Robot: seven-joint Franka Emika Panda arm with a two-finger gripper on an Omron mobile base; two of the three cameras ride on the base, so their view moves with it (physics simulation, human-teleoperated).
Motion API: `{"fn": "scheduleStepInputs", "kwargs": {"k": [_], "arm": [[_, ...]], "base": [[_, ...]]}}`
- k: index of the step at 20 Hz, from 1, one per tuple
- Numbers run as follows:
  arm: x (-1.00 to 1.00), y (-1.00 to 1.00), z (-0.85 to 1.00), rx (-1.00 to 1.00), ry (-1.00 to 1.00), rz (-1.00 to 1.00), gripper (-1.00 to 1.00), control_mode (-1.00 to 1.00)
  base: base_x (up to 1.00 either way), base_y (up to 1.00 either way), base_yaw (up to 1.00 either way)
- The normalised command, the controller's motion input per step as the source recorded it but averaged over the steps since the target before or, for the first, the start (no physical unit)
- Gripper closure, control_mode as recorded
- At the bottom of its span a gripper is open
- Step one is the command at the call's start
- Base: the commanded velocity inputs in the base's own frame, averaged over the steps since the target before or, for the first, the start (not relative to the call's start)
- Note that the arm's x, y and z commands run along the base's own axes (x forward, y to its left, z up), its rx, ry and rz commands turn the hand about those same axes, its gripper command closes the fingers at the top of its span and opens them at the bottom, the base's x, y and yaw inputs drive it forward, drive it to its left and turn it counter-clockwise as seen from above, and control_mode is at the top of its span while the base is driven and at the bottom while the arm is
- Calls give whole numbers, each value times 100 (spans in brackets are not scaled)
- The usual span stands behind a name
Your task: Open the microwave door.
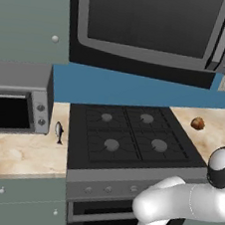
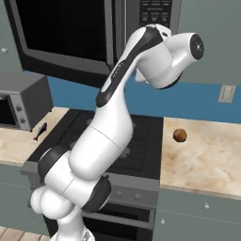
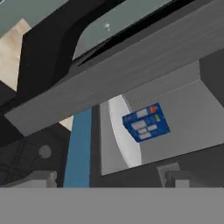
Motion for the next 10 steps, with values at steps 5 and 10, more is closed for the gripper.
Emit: {"fn": "scheduleStepInputs", "kwargs": {"k": [5,10], "arm": [[22,40,-5,0,0,0,-100,-100],[2,57,-18,0,0,6,-100,-100]], "base": [[0,0,0],[0,0,0]]}}
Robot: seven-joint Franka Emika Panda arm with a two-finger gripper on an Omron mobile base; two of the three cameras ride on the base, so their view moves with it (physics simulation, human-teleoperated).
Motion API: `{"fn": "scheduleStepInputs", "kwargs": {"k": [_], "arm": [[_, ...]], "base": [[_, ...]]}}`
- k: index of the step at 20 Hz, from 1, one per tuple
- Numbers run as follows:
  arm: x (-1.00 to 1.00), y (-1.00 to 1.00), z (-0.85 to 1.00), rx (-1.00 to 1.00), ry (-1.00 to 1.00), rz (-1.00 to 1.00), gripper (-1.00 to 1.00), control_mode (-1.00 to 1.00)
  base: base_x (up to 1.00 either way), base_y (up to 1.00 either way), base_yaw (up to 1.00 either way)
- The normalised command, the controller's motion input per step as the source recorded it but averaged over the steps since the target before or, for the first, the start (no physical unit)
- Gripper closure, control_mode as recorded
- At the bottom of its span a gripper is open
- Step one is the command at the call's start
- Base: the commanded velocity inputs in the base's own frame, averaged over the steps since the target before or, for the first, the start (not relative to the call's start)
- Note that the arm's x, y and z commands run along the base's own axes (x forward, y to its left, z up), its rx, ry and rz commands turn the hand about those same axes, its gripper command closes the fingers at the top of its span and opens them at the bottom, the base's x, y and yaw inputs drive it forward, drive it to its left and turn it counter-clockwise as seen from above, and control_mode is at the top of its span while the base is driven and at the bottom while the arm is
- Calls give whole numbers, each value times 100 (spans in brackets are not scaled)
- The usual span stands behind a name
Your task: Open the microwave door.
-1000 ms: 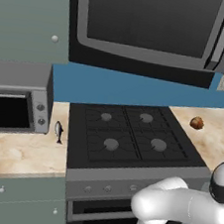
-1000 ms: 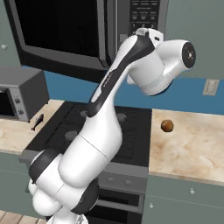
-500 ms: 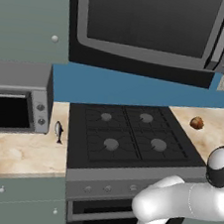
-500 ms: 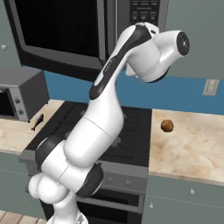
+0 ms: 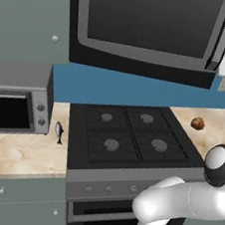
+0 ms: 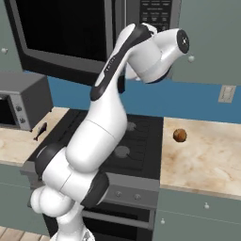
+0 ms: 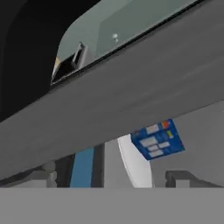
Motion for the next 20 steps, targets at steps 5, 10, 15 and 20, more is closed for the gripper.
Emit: {"fn": "scheduleStepInputs", "kwargs": {"k": [5,10,15,20], "arm": [[-9,78,-16,-1,0,15,-100,-100],[-48,86,0,-3,-5,25,-100,-100],[-54,76,0,4,-8,37,-100,-100],[-46,72,0,9,-13,44,-100,-100]], "base": [[0,0,0],[0,0,0],[0,0,0],[0,0,0]]}}
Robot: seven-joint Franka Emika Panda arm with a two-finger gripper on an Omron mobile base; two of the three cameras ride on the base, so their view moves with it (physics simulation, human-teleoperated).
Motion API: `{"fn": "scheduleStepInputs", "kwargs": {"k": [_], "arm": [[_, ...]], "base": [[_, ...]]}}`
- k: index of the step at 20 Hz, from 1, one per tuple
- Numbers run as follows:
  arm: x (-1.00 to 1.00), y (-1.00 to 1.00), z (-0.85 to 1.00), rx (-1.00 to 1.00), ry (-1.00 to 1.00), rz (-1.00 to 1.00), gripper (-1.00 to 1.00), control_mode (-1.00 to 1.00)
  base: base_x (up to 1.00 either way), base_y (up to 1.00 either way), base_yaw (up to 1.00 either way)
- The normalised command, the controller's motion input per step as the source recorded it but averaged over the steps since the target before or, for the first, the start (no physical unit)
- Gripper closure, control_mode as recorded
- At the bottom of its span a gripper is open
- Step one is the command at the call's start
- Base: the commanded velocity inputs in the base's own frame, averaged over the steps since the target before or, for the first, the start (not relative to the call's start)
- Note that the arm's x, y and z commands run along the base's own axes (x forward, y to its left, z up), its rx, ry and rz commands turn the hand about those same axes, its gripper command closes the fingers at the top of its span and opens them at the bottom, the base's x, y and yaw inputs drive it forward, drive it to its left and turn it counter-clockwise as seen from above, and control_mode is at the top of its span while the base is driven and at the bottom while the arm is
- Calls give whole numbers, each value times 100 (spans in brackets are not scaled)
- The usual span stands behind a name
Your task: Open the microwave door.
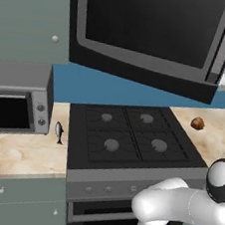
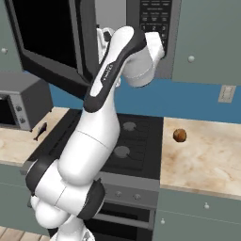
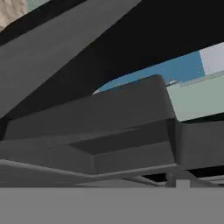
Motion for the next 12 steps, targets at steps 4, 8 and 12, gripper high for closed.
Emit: {"fn": "scheduleStepInputs", "kwargs": {"k": [4,8,12], "arm": [[-46,69,0,9,-18,42,-100,-100],[-55,70,0,9,-18,40,-100,-100],[-62,68,0,8,-18,38,-100,-100]], "base": [[0,0,0],[0,0,0],[0,0,0]]}}
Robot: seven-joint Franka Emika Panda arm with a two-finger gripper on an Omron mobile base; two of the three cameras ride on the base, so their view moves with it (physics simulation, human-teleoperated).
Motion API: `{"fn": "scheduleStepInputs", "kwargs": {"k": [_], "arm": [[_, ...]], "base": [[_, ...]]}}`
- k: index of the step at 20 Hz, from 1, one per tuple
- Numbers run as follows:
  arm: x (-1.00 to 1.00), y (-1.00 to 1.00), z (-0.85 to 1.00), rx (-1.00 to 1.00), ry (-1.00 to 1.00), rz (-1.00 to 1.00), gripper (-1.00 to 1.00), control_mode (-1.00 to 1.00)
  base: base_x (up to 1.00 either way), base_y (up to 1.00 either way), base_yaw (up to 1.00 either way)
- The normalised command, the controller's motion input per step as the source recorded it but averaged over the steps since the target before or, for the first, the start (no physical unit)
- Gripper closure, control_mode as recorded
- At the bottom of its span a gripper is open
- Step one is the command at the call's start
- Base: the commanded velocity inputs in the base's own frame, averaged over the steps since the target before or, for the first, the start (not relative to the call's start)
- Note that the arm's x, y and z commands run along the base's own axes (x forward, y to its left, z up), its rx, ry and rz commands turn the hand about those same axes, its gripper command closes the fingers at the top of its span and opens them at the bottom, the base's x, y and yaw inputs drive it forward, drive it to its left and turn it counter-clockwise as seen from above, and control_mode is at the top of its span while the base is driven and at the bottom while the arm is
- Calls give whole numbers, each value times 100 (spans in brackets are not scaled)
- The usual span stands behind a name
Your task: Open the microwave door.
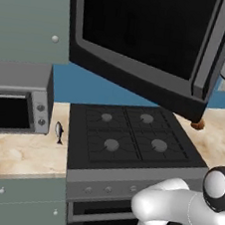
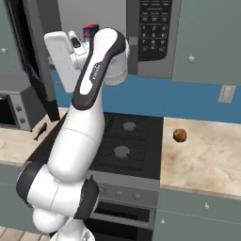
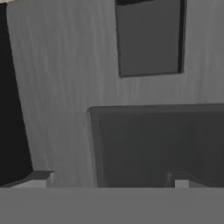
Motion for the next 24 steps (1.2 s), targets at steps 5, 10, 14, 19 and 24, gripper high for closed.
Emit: {"fn": "scheduleStepInputs", "kwargs": {"k": [5,10,14,19,24], "arm": [[-66,65,0,8,-21,36,-100,-100],[-69,65,0,8,-27,33,-100,-100],[-78,62,0,6,-37,25,-100,-100],[-51,86,0,6,-36,13,-100,-100],[-28,99,0,3,-28,6,-100,-100]], "base": [[0,0,0],[0,0,0],[0,0,0],[0,0,0],[0,0,0]]}}
